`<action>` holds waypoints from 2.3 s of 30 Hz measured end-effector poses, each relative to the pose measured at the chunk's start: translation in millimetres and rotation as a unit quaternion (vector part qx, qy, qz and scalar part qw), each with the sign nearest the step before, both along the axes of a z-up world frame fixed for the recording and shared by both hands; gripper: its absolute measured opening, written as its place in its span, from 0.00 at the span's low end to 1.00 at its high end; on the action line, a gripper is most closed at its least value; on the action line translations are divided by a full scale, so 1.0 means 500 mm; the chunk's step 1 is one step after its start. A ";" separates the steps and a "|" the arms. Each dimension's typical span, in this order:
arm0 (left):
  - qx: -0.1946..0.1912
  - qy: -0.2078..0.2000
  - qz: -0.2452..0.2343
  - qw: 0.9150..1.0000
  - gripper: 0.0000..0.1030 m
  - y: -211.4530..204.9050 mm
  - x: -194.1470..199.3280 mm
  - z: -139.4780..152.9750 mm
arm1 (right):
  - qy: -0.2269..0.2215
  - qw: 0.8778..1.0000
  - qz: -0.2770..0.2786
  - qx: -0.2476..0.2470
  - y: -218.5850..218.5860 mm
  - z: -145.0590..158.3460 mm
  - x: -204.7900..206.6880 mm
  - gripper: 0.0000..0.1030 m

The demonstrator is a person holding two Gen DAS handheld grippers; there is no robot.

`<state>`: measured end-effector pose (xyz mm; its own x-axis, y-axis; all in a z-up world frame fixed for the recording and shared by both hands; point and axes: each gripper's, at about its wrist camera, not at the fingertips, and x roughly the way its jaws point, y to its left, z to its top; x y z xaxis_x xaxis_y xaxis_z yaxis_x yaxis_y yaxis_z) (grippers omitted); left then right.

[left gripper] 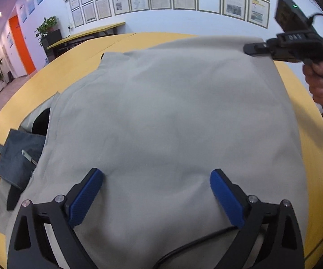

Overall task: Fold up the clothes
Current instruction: 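Press and smooth the folded jacket with both grippers, then grasp the jacket edge with the right gripper and lift it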

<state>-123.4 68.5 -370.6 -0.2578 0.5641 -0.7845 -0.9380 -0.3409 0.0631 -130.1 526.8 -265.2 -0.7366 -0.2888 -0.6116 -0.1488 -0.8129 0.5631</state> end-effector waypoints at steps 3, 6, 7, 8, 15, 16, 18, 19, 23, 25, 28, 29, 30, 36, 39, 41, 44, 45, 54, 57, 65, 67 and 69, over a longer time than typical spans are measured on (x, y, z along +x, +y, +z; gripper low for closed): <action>-0.005 -0.017 0.001 1.000 0.96 -0.011 -0.010 -0.001 | -0.033 0.998 0.010 -0.056 0.023 -0.048 -0.005 0.11; -0.016 -0.007 -0.008 1.000 0.96 -0.024 0.007 0.003 | -0.051 0.994 0.001 -0.099 0.037 -0.083 0.003 0.41; -0.017 -0.009 -0.007 1.000 0.96 -0.033 0.006 0.004 | -0.059 0.992 0.003 -0.110 0.034 -0.094 0.000 0.45; -0.016 -0.015 -0.003 1.000 0.96 -0.042 0.004 0.003 | -0.069 0.991 0.005 -0.118 0.030 -0.105 -0.003 0.51; -0.005 -0.024 0.016 1.000 1.00 -0.048 -0.006 -0.017 | -0.072 0.993 0.017 -0.095 0.008 -0.106 -0.039 0.11; -0.002 -0.023 0.015 1.000 1.00 -0.044 -0.008 -0.018 | -0.063 0.994 0.019 -0.085 0.004 -0.099 -0.040 0.10; 0.001 -0.023 0.011 1.000 1.00 -0.038 -0.007 -0.019 | -0.035 0.998 0.023 -0.054 -0.010 -0.071 -0.031 0.06; 0.003 -0.022 0.008 1.000 1.00 -0.033 -0.006 -0.019 | -0.017 0.999 0.021 -0.042 -0.017 -0.050 -0.020 0.06; 0.005 -0.020 -0.013 1.000 1.00 0.004 0.007 -0.018 | 0.058 0.996 0.054 0.039 -0.092 0.055 0.011 0.06; 0.007 -0.020 -0.029 0.999 1.00 0.036 0.015 -0.019 | 0.107 0.983 0.110 0.098 -0.158 0.117 0.033 0.06; 0.007 -0.019 -0.037 0.999 1.00 0.079 0.024 -0.016 | 0.172 0.950 0.192 0.178 -0.255 0.202 0.064 0.07; 0.006 -0.017 -0.036 0.999 1.00 0.081 0.027 -0.014 | 0.173 0.944 0.213 0.180 -0.278 0.202 0.070 0.07; 0.005 -0.014 -0.035 0.999 0.99 0.080 0.030 -0.013 | 0.173 0.939 0.233 0.184 -0.300 0.200 0.076 0.07; -0.004 -0.004 -0.041 0.999 0.99 0.018 0.052 -0.005 | 0.149 0.932 0.268 0.193 -0.332 0.154 0.095 0.07; -0.008 -0.003 -0.044 0.999 1.00 0.044 0.060 -0.016 | 0.155 0.930 0.278 0.185 -0.350 0.151 0.089 0.07; 0.003 -0.013 -0.039 0.999 1.00 0.056 0.058 -0.016 | 0.166 0.925 0.295 0.175 -0.369 0.168 0.090 0.07; 0.007 -0.021 -0.028 0.999 1.00 0.068 0.058 -0.017 | 0.181 0.917 0.314 0.168 -0.377 0.180 0.106 0.07; 0.006 -0.017 -0.026 0.999 1.00 0.065 0.062 -0.016 | 0.182 0.916 0.317 0.167 -0.376 0.179 0.108 0.07; -0.031 0.009 -0.043 0.999 1.00 -0.049 0.127 -0.017 | 0.158 0.933 0.287 0.147 -0.317 0.150 0.066 0.07; -0.014 -0.002 -0.039 0.999 1.00 -0.044 0.127 -0.023 | 0.173 0.932 0.297 0.118 -0.317 0.172 0.060 0.07; -0.013 0.000 -0.029 1.000 1.00 -0.051 0.131 -0.012 | 0.210 0.889 0.398 0.086 -0.431 0.185 0.077 0.07; -0.015 -0.001 -0.020 1.000 0.97 -0.079 0.150 -0.003 | 0.200 0.894 0.392 0.085 -0.428 0.165 0.067 0.07; -0.017 -0.007 -0.010 1.000 0.95 -0.122 0.177 0.009 | 0.197 0.893 0.393 0.094 -0.423 0.155 0.058 0.07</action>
<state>-35.1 7.4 -366.0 -0.2355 0.5424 -0.8064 -0.9452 -0.3208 0.0602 -100.9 315.3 -187.5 -0.5203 -0.7305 -0.4423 0.6888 -0.6652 0.2883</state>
